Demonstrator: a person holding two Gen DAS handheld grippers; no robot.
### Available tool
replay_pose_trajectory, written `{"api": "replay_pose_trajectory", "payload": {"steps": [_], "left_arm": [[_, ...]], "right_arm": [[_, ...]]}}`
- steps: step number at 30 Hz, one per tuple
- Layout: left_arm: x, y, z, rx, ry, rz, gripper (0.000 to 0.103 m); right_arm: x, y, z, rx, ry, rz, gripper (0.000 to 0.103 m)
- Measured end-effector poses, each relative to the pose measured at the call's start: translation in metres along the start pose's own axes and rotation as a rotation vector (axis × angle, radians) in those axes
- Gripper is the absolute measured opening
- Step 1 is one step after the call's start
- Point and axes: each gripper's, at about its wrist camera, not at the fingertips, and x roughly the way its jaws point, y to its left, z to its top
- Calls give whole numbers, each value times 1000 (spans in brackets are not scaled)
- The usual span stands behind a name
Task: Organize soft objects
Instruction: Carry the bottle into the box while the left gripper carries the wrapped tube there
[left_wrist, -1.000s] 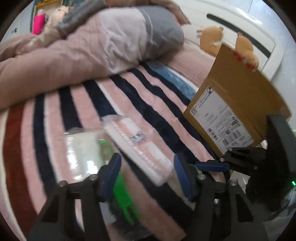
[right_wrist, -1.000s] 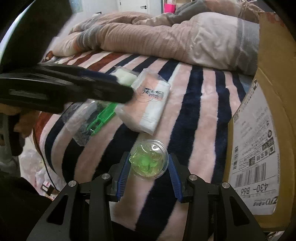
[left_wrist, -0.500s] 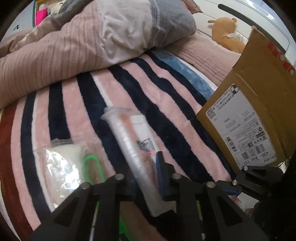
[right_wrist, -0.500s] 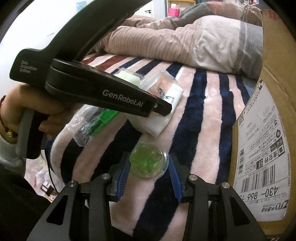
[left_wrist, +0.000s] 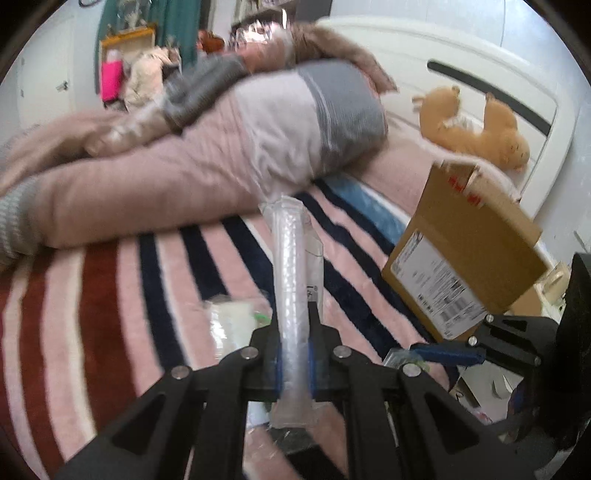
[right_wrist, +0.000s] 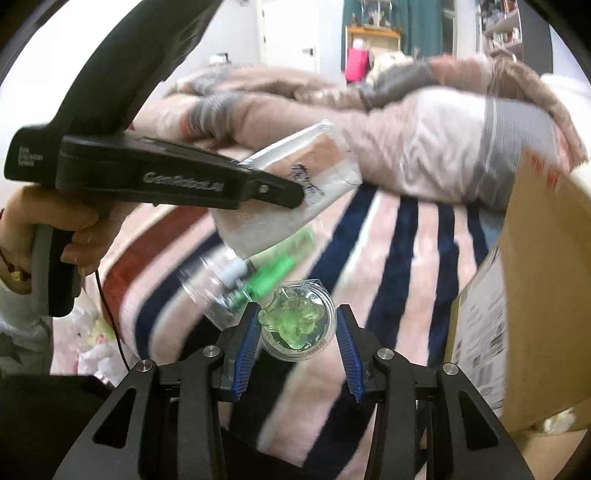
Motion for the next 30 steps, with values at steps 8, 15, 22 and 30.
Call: {"api": "replay_pose_trajectory", "payload": {"steps": [8, 15, 22, 30], "left_arm": [[-72, -16, 20, 43, -124, 32, 7], [-91, -71, 49, 122, -191, -25, 7], [-62, -141, 81, 230, -174, -96, 7], [-9, -199, 97, 299, -64, -174, 7]], "right_arm": [[-59, 7, 32, -39, -163, -54, 37], [-107, -30, 26, 7, -264, -127, 37], [-144, -89, 0, 114, -301, -225, 37], [-131, -139, -37, 207, -193, -274, 37]]}}
